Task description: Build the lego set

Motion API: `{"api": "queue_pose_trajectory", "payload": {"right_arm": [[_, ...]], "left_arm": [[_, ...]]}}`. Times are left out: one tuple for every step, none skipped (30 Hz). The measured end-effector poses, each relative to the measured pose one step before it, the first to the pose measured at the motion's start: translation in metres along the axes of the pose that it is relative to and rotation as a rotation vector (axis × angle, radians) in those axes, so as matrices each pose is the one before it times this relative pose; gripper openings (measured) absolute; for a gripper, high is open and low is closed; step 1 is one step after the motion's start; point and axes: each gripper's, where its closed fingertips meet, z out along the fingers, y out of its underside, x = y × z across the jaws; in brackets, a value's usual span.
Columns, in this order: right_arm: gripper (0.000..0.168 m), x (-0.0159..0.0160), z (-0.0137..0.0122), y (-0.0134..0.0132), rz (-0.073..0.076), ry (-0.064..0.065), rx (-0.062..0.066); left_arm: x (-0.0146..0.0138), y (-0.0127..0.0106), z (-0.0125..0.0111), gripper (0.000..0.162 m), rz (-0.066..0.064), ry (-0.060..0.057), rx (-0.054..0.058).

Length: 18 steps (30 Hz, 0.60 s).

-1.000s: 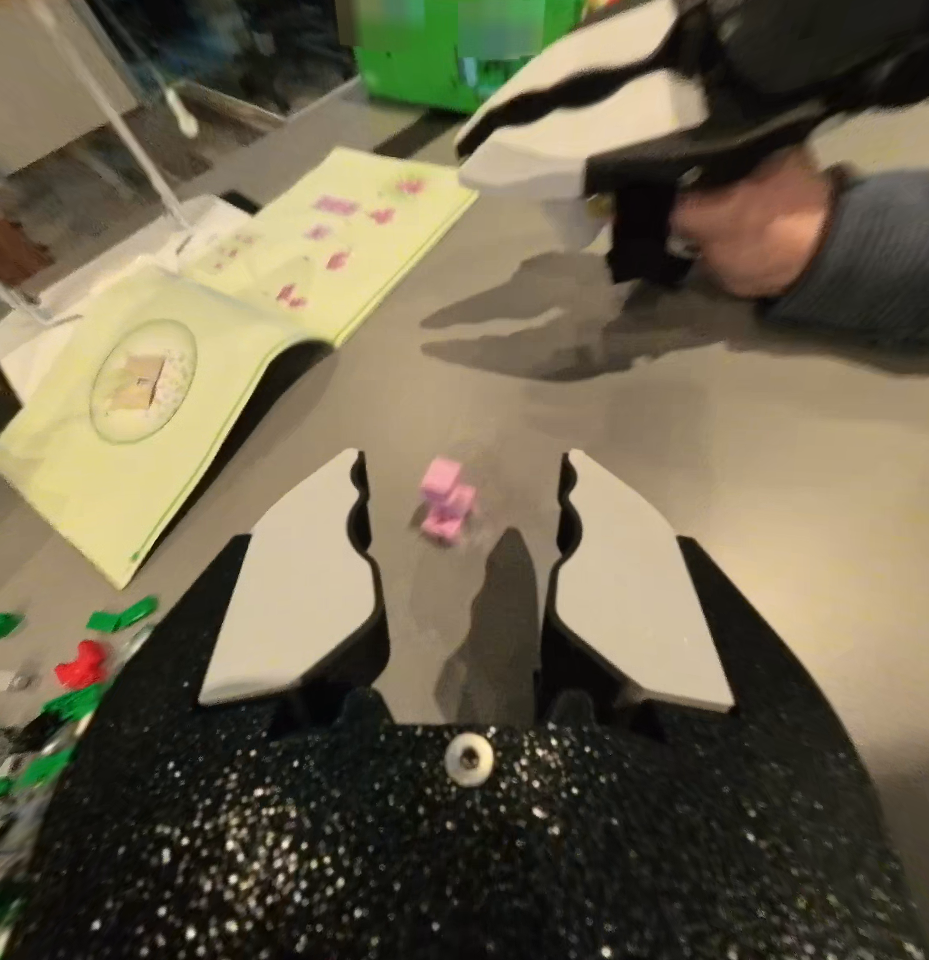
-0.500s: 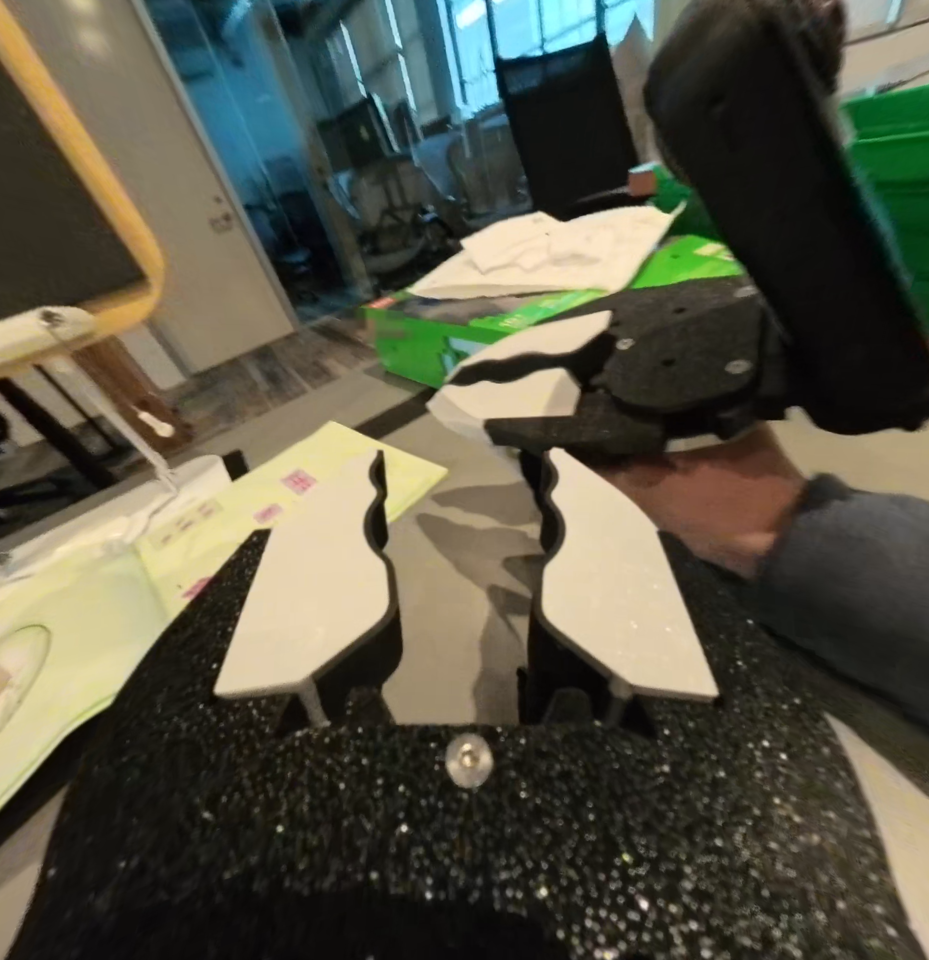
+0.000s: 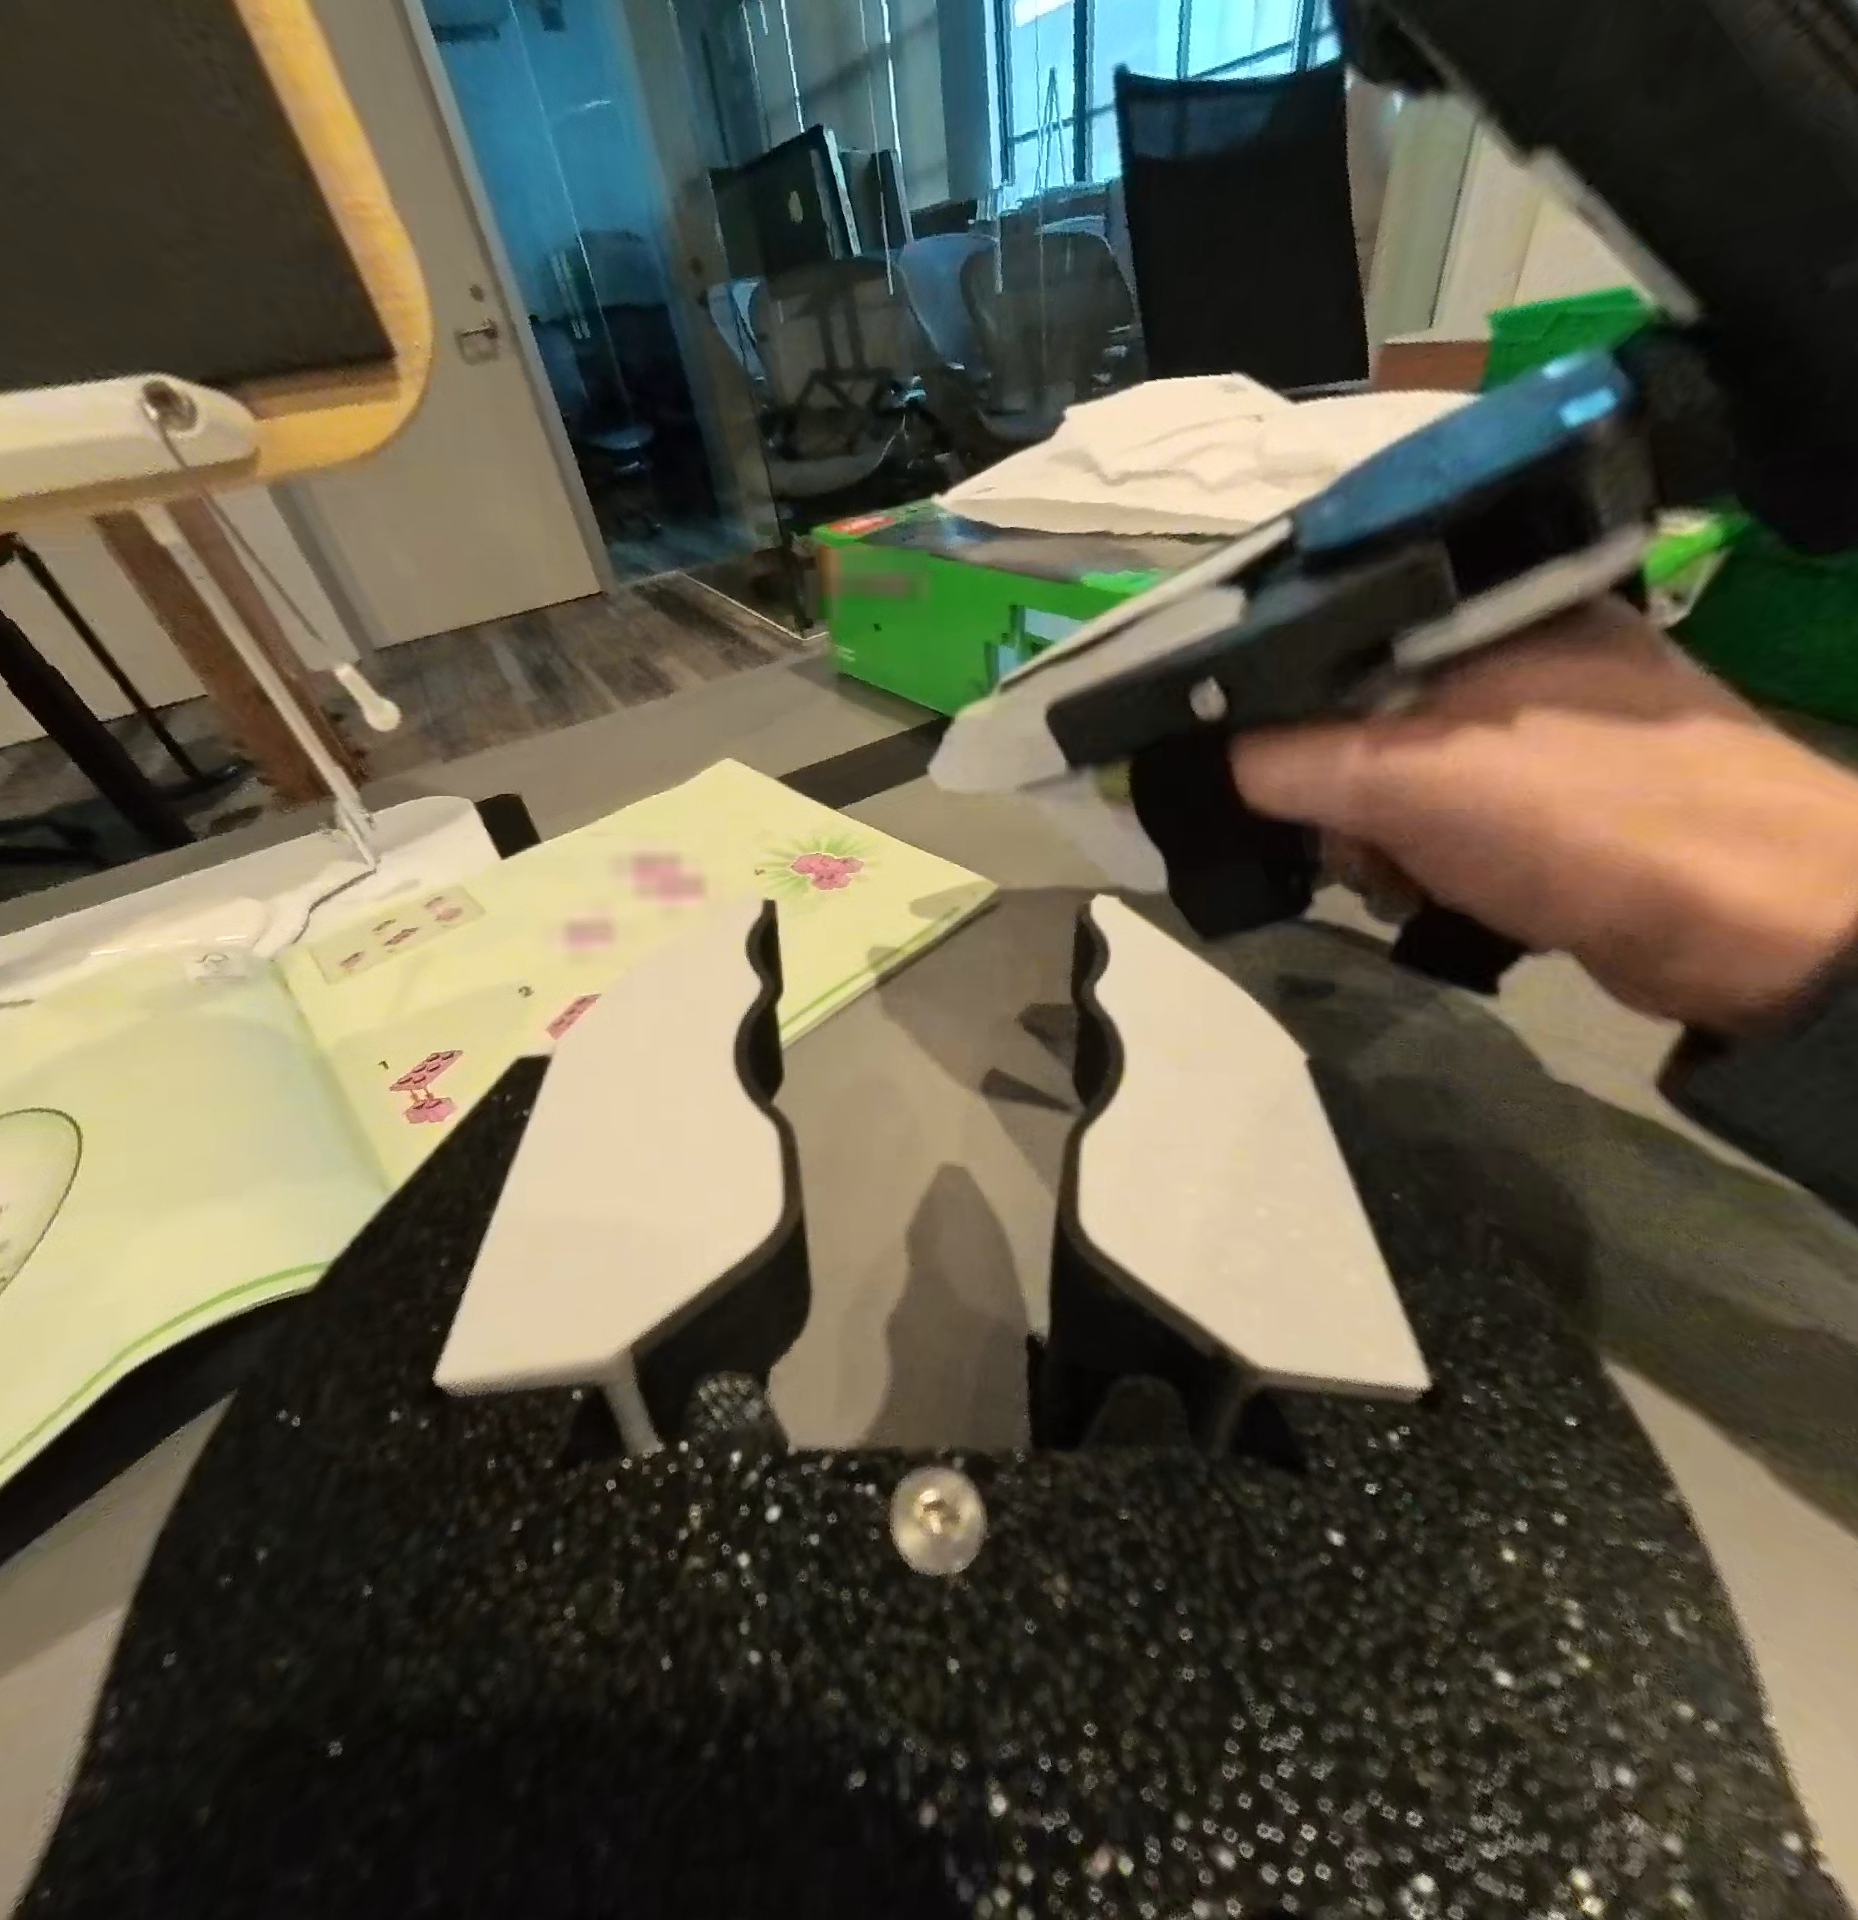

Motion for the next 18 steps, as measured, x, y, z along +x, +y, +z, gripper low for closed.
{"api": "queue_pose_trajectory", "payload": {"right_arm": [[0.02,0.00289,0.0035,-0.00442,0.0175,-0.0071,-0.0414],[0.021,0.00231,0.00381,-0.0046,0.0174,-0.0124,-0.0445],[0.022,0.00147,0.00411,-0.00486,0.0254,-0.0167,-0.0429],[0.025,0.00104,0.00485,-0.00358,0.031,-0.0176,-0.0473],[0.029,0.00012,0.0054,-0.00222,0.0326,-0.0224,-0.0495],[0.03,-0.0001,0.00561,-0.0009,0.0311,-0.0242,-0.0486],[0.03,-0.00154,0.00593,-0.00041,0.0289,-0.0331,-0.0385],[0.029,-0.00288,0.00617,0.00149,0.0266,-0.0465,-0.043],[0.032,-0.00003,0.0064,0.00208,0.0414,-0.0295,-0.041],[0.038,0.00079,0.0055,0.00305,0.0377,-0.025,-0.0461],[0.044,0.00146,0.00363,0.00139,0.0369,-0.0194,-0.0314],[0.048,0.0028,0.00183,-0.00019,0.0317,-0.0051,-0.0135],[0.052,0.00563,0.00016,-0.00092,0.0177,0.0196,-0.0081],[0.053,0.00652,-0.00088,0.00015,0.0098,0.0305,-0.0138],[0.053,0.00504,-0.00093,0.00085,0.0109,0.0223,-0.0196],[0.053,0.00375,-0.00085,0.00074,0.0157,0.0129,-0.0176],[0.053,0.00222,-0.00037,0.00139,0.0149,0.0011,-0.0212],[0.053,0.00168,0.00009,0.0021,0.0167,-0.0045,-0.0258]], "left_arm": [[-0.00205,-0.00002,0.00016,0.053,-0.0103,0.0017,0.0012],[-0.00227,0.0001,0.00023,0.053,-0.0066,-0.0011,-0.0004],[-0.0026,-0.00033,-0.00005,0.053,-0.0035,-0.0043,0.0013],[-0.00223,-0.00089,0.00007,0.052,-0.0027,-0.0025,0.004],[-0.00172,-0.00118,-0.00016,0.052,-0.0027,0.0013,0.0048],[-0.00174,-0.00103,-0.00025,0.051,-0.0024,0.0007,0.0044],[-0.00184,-0.001,-0.00021,0.05,-0.0025,-0.0003,0.0048],[-0.00173,-0.00096,-0.00024,0.049,-0.0045,0.0009,0.0054],[-0.00172,-0.00087,-0.0001,0.049,-0.0068,0.0005,0.0046],[-0.00171,-0.00069,-0.00027,0.049,-0.0061,-0.0004,0.0037],[-0.00159,-0.00069,-0.00033,0.049,-0.0044,-0.0002,0.0036],[-0.00107,-0.0006,-0.00022,0.049,-0.004,0.0003,0.0033],[-0.0007,-0.00073,-0.0002,0.049,-0.0034,0.0013,0.0032],[-0.00015,-0.00074,-0.0001,0.048,-0.0018,0.0032,0.0039],[0.0006,-0.0007,-0.00016,0.047,0.0,0.0061,0.0033],[0.00121,-0.00027,0.00003,0.045,0.001,0.0082,0.0013],[0.00154,-0.00004,0.00022,0.045,0.0019,0.0077,-0.0001],[0.00129,0.00013,0.00028,0.045,0.004,0.0053,-0.0008]]}}
